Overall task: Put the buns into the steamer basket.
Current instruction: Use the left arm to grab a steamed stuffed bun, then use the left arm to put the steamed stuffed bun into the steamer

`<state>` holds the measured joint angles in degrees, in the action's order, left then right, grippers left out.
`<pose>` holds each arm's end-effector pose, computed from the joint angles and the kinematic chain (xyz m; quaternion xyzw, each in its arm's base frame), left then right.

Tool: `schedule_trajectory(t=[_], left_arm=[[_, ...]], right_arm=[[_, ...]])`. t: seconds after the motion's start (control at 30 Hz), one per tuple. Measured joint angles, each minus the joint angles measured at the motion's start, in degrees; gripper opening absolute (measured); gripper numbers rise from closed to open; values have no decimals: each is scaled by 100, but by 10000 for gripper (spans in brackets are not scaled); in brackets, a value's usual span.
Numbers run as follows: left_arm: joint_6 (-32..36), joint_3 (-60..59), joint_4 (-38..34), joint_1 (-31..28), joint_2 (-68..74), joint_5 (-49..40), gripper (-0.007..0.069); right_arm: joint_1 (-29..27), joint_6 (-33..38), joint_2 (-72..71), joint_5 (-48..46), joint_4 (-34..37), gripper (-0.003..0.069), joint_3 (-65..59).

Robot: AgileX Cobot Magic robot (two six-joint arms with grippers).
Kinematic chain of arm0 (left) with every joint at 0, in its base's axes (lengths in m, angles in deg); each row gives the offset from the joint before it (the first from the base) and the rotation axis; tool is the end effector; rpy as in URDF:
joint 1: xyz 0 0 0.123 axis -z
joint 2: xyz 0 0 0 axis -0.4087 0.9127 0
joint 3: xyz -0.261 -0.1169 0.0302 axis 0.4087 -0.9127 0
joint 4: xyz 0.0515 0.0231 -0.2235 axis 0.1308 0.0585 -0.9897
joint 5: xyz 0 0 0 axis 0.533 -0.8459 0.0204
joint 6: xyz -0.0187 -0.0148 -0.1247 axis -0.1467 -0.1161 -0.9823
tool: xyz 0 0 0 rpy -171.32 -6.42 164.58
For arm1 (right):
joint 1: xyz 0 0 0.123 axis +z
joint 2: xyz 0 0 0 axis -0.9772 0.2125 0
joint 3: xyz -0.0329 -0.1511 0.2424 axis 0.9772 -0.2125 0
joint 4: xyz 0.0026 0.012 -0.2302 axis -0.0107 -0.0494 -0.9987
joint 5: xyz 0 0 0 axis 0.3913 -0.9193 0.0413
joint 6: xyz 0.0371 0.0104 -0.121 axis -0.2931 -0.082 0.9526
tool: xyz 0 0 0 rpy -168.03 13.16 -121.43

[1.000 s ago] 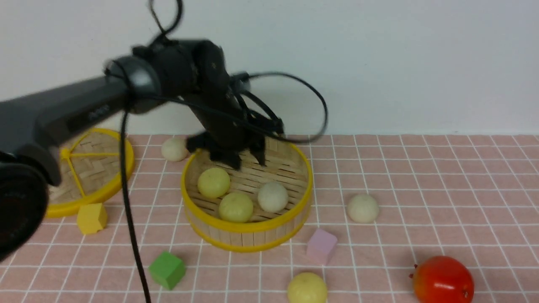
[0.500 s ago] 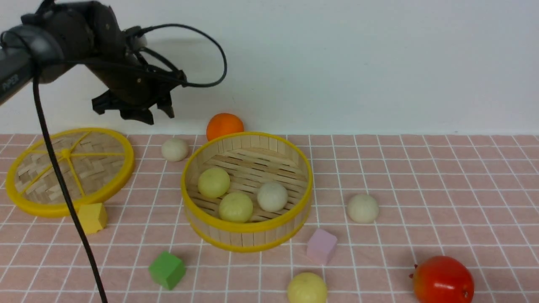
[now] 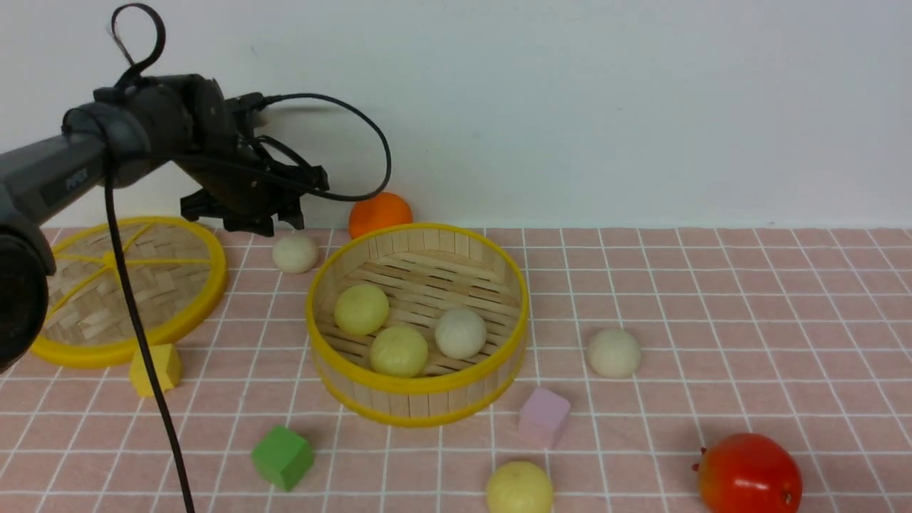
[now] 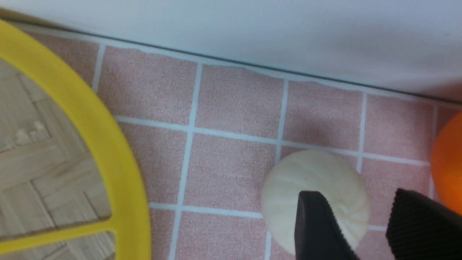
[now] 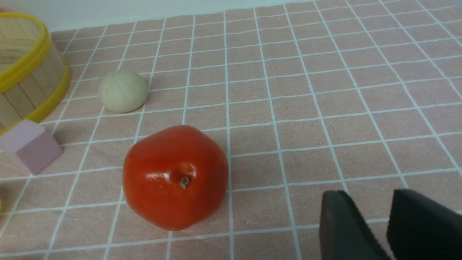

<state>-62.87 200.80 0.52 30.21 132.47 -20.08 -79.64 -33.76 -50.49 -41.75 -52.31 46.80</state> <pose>0.5174 -0.0659 0.1835 -0.1157 0.9381 -0.1166 0.3051 0.0621 0.0001 0.1597 0.0245 0.8092 0.0080 0.5870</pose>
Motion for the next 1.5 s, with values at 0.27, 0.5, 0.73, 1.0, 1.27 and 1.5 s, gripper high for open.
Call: schedule_trajectory(t=[0.27, 0.5, 0.73, 1.0, 1.27, 1.5], left_arm=[[6, 0, -45, 0, 206, 118, 328], [149, 0, -53, 0, 207, 220, 181], [172, 0, -29, 0, 207, 197, 13], [175, 0, -22, 0, 154, 123, 13], [193, 0, -25, 80, -699, -284, 13], [625, -16, -577, 545, -1090, -1081, 13]], right_arm=[[0, 0, 0, 0, 0, 239, 0], [0, 0, 0, 0, 0, 239, 0], [0, 0, 0, 0, 0, 239, 0], [0, 0, 0, 0, 0, 239, 0], [0, 0, 0, 0, 0, 239, 0], [0, 0, 0, 0, 0, 239, 0]])
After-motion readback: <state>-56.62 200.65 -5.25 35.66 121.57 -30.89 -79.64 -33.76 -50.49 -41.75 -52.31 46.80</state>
